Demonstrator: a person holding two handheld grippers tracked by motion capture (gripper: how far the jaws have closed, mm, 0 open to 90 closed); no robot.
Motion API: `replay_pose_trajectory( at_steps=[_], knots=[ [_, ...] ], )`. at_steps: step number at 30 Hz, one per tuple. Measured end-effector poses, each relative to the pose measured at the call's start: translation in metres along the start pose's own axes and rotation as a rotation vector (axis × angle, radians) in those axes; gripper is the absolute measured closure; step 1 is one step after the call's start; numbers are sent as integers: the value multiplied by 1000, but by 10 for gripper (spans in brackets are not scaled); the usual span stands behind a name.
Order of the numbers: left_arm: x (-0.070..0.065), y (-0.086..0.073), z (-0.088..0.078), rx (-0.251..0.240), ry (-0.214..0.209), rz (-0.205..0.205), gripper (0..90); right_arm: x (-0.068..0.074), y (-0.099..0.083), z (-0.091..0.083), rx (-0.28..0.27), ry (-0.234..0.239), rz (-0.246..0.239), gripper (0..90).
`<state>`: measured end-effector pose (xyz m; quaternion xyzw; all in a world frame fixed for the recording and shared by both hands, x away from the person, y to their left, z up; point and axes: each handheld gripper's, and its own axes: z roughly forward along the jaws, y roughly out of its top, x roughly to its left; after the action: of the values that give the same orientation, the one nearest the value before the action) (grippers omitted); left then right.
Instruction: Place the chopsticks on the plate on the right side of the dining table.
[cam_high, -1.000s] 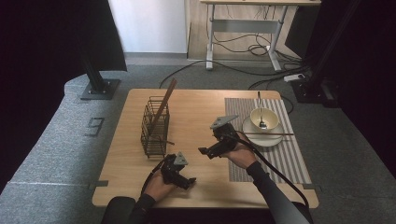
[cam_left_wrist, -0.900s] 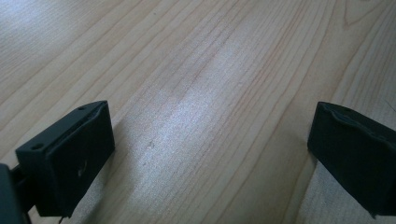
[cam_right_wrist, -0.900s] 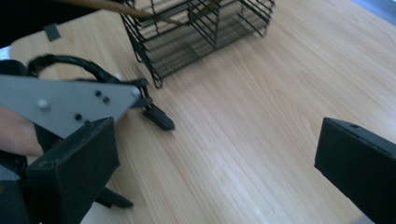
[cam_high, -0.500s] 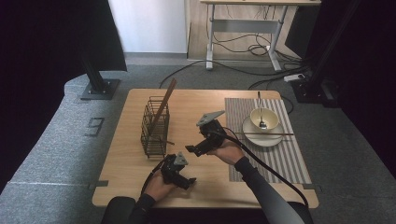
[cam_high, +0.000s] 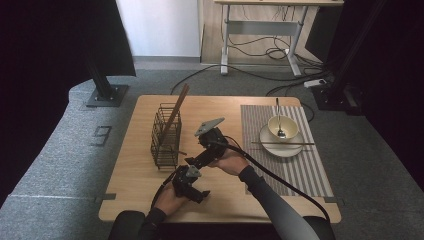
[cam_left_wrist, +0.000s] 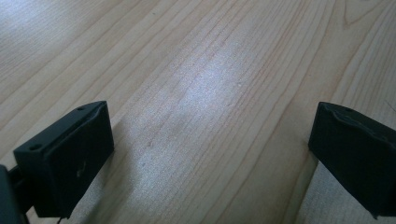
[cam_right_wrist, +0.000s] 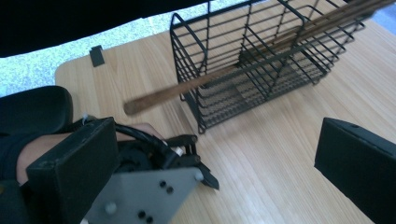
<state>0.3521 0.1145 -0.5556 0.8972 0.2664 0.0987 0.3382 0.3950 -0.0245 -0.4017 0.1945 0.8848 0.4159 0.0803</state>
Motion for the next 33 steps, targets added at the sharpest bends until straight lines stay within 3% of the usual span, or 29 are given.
replay_pose_trajectory(
  at_steps=[7, 11, 12, 15, 21, 33],
  knots=[
    [0, 0, 0, 1, -1, 2, 0, 6, 9, 17, 8, 6, -13, 65],
    [0, 0, 0, -1, -1, 0, 0, 7, 11, 25, 6, -2, -16, 165],
    [0, 0, 0, 2, -2, 2, 0, 6, 11, 24, -1, -10, -17, 228],
    [0, 0, 0, 0, -2, 5, 0, 3, 12, 22, -18, -17, 1, 333],
    [0, 0, 0, 0, -3, 4, 0, -4, 14, 16, -37, -65, -19, 553],
    [0, 0, 0, 1, -3, 7, 0, -9, 14, 23, -74, -97, -47, 798]
  ],
)
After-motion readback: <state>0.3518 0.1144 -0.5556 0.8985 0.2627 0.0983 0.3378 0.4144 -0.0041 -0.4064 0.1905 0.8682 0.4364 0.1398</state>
